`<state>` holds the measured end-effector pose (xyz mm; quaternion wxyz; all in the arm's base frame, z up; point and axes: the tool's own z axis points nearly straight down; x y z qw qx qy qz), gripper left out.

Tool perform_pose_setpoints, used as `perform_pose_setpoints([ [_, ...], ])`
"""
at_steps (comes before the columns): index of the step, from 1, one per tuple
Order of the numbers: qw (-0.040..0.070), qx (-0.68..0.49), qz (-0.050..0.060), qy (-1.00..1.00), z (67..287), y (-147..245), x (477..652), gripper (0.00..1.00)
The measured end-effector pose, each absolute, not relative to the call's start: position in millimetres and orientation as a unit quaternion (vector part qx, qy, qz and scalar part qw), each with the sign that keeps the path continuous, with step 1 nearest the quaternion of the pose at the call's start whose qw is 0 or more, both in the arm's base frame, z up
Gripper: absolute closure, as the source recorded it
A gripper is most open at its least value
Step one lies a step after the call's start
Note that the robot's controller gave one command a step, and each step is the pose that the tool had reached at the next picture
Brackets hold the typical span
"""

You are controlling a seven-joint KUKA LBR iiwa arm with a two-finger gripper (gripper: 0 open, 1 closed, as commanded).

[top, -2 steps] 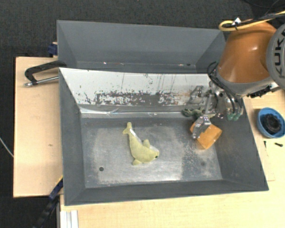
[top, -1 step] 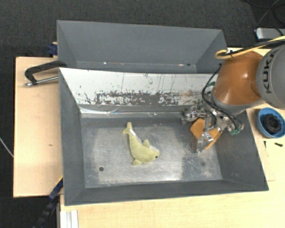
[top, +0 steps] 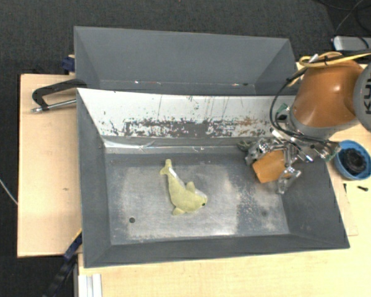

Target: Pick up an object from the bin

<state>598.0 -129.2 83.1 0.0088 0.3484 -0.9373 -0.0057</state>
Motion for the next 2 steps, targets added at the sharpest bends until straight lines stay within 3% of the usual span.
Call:
perform_pose_setpoints([
  [1, 0.011, 0.348, -0.006, -0.937, 83.3, -130.3, 597.0, 1.00],
  [2, -0.007, 0.366, 0.004, -0.930, 224.1, -137.4, 584.6, 1.00],
])
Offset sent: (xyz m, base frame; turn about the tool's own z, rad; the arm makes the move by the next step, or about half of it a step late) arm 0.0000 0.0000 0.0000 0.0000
